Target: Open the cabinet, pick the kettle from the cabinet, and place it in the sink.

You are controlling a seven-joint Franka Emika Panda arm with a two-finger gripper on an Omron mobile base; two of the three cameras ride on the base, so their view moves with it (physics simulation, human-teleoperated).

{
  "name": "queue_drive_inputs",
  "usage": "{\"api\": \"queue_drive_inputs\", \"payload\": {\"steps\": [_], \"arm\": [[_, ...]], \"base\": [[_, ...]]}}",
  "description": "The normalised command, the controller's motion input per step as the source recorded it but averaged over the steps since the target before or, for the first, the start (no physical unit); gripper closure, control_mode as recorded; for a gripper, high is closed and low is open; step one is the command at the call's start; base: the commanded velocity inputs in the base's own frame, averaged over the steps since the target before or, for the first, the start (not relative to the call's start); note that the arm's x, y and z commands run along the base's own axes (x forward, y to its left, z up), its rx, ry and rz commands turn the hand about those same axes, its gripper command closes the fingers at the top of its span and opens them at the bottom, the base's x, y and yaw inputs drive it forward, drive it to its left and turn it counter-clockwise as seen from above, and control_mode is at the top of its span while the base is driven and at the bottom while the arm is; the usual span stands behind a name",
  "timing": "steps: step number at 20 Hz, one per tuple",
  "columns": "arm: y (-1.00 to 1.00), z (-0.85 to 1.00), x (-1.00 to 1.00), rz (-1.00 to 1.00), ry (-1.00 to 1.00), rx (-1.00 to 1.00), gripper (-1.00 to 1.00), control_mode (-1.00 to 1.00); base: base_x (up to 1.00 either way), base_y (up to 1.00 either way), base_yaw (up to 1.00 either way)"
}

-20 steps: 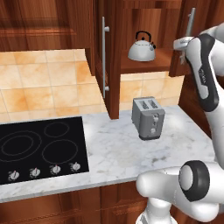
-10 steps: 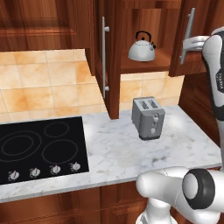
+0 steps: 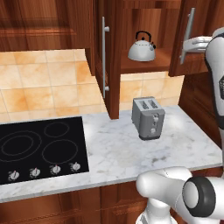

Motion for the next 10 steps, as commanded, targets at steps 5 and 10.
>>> {"api": "queue_drive_inputs", "payload": {"steps": [5, 10], "arm": [[0.38, 0.00, 0.01, -0.01, 0.11, 0.02, -1.00, -1.00], [0.30, 0.00, 0.15, -0.07, 0.20, 0.14, -1.00, -1.00]], "base": [[0.00, 0.00, 0.00], [0.00, 0.00, 0.00]]}}
